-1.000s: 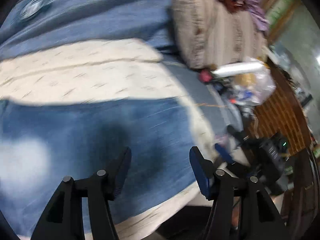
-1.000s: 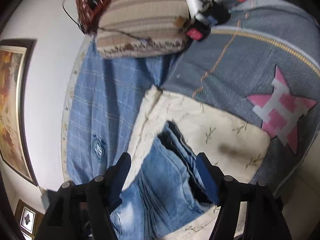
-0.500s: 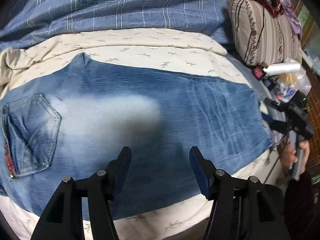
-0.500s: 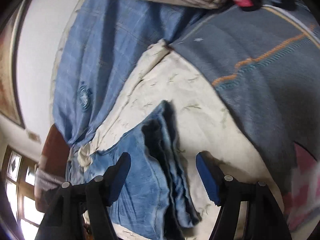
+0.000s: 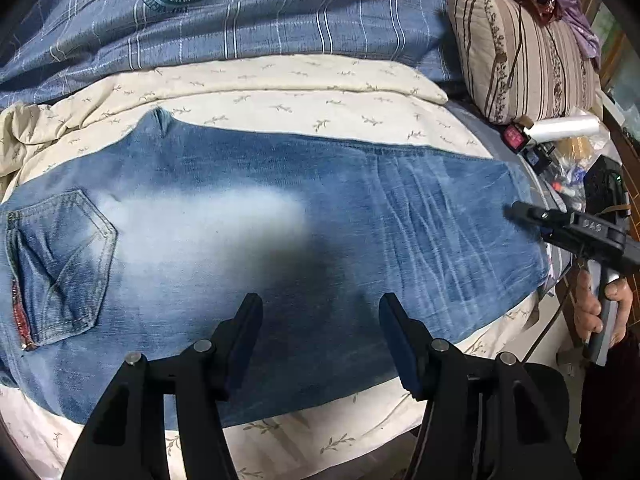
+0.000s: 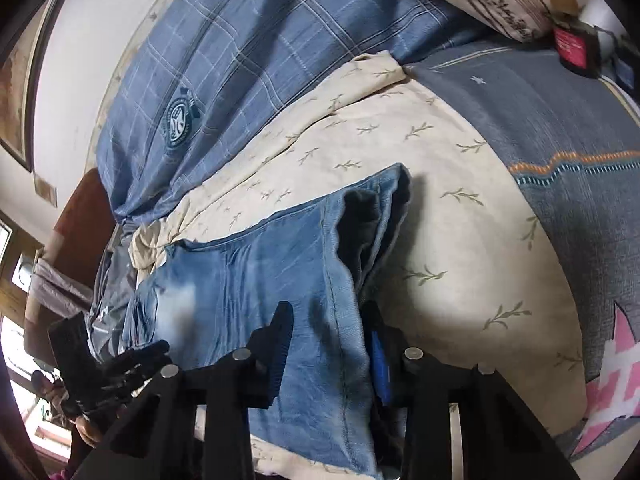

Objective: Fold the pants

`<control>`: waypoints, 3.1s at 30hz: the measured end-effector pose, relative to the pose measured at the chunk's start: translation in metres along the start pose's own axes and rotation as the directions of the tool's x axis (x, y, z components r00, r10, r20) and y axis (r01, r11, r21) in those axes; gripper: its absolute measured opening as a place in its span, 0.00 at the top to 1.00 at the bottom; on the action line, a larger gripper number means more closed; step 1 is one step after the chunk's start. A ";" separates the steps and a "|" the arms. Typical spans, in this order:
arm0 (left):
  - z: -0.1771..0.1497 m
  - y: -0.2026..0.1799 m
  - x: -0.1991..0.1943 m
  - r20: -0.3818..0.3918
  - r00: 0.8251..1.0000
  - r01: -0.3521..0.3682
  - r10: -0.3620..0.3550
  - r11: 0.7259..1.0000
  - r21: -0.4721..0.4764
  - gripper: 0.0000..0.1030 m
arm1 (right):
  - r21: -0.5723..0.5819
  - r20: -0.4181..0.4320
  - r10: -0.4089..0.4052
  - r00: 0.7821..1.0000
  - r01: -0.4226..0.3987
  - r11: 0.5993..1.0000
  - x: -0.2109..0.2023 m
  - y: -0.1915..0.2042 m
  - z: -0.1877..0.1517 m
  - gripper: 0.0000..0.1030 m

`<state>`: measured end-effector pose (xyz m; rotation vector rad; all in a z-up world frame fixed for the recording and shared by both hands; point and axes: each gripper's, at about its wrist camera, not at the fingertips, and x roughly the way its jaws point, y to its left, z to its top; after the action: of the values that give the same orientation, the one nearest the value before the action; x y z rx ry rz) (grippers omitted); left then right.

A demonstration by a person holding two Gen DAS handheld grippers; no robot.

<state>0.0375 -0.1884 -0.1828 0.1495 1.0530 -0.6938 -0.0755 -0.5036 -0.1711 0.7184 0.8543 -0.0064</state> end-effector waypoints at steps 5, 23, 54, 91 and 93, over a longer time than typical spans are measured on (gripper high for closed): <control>0.002 0.001 -0.002 0.006 1.000 -0.023 0.023 1.000 0.002 0.40 | 0.044 -0.008 0.014 1.000 -0.014 0.999 0.011 -0.016 -0.001 0.53; 0.024 0.011 0.042 -0.063 0.989 -0.134 0.130 0.989 -0.060 0.40 | 0.077 0.079 0.105 0.991 -0.111 0.991 -0.025 0.048 -0.002 0.89; -0.009 0.099 -0.041 0.061 0.990 -0.116 0.125 0.984 -0.133 0.40 | 0.055 0.026 0.404 0.914 -0.405 0.913 0.086 0.176 -0.027 0.32; -0.042 0.022 -0.013 0.030 0.989 -0.146 0.146 0.989 0.011 0.40 | 0.239 -0.007 0.533 0.846 -0.516 0.823 0.121 0.154 0.005 0.31; -0.044 0.019 -0.008 0.014 0.988 -0.157 0.156 0.988 0.015 0.40 | 0.225 -0.001 0.530 0.848 -0.516 0.827 0.120 0.157 0.004 0.31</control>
<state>0.0138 -0.1511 -0.2024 0.2392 1.0117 -0.5607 0.0525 -0.3525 -0.1617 1.1505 0.6970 0.4264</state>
